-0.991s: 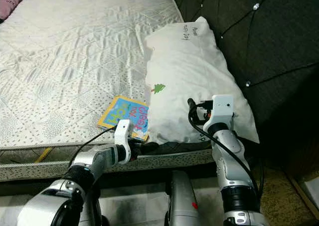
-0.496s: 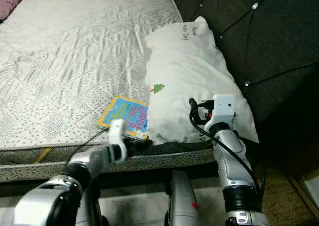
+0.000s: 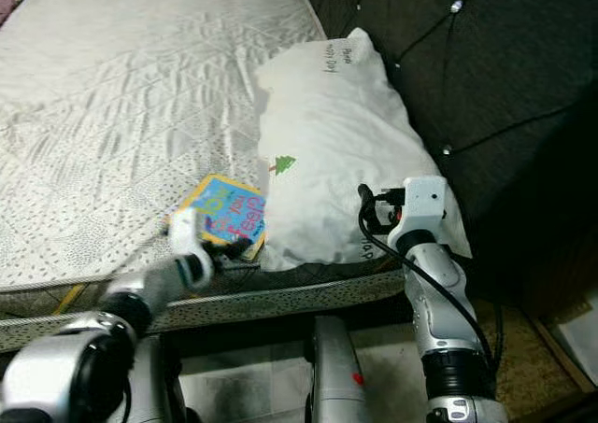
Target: Clean up the room
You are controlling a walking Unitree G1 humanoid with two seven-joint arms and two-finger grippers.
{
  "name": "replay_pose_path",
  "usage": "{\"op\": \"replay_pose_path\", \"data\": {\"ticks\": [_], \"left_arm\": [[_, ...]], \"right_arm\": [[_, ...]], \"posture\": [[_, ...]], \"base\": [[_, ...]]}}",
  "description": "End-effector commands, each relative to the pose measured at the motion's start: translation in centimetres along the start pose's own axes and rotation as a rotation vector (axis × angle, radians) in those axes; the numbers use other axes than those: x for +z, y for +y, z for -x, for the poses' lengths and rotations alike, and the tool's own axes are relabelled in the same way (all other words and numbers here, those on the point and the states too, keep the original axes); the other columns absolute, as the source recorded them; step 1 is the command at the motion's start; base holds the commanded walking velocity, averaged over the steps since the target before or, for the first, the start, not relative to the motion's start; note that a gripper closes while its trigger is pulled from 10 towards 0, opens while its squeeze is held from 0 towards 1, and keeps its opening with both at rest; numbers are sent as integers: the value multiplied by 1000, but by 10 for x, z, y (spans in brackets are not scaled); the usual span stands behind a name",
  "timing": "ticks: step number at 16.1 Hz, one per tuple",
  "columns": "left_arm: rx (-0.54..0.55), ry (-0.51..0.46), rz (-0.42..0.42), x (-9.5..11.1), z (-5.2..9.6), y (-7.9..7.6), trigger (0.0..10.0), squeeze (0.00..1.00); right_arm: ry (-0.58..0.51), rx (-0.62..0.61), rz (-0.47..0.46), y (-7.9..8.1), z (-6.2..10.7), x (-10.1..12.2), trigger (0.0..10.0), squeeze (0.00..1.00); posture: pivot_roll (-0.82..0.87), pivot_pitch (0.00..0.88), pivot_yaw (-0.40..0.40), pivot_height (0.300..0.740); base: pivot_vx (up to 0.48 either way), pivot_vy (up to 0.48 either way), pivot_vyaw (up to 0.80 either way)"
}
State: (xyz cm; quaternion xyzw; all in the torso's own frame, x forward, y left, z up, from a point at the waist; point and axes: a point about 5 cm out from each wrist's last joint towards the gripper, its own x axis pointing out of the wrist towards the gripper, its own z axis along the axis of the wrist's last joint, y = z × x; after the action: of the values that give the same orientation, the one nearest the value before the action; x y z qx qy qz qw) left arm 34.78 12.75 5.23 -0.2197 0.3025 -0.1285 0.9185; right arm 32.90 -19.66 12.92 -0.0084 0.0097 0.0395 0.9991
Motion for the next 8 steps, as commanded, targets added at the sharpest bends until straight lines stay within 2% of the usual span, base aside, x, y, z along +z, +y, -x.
{"op": "replay_pose_path", "data": {"ticks": [1,5,7,8], "left_arm": [[9,0,-2,2,-1,-1,10000,0],[-70,33,-20,-6,-3,-10,10000,0],[-88,-16,-23,-1,-2,-11,10000,0],[-37,-106,6,9,2,0,10000,0]], "right_arm": [[-10,-6,9,-3,2,3,10000,0],[-6,0,4,1,2,1,10000,0],[-6,0,-1,2,1,1,10000,0],[0,-5,-5,0,2,-2,10000,0]], "posture": [[-243,80,-43,543],[-221,87,-40,543],[-212,88,-37,543],[-189,91,-39,543]], "base": [[0,0,0],[0,0,0],[0,0,0],[0,0,0]]}}
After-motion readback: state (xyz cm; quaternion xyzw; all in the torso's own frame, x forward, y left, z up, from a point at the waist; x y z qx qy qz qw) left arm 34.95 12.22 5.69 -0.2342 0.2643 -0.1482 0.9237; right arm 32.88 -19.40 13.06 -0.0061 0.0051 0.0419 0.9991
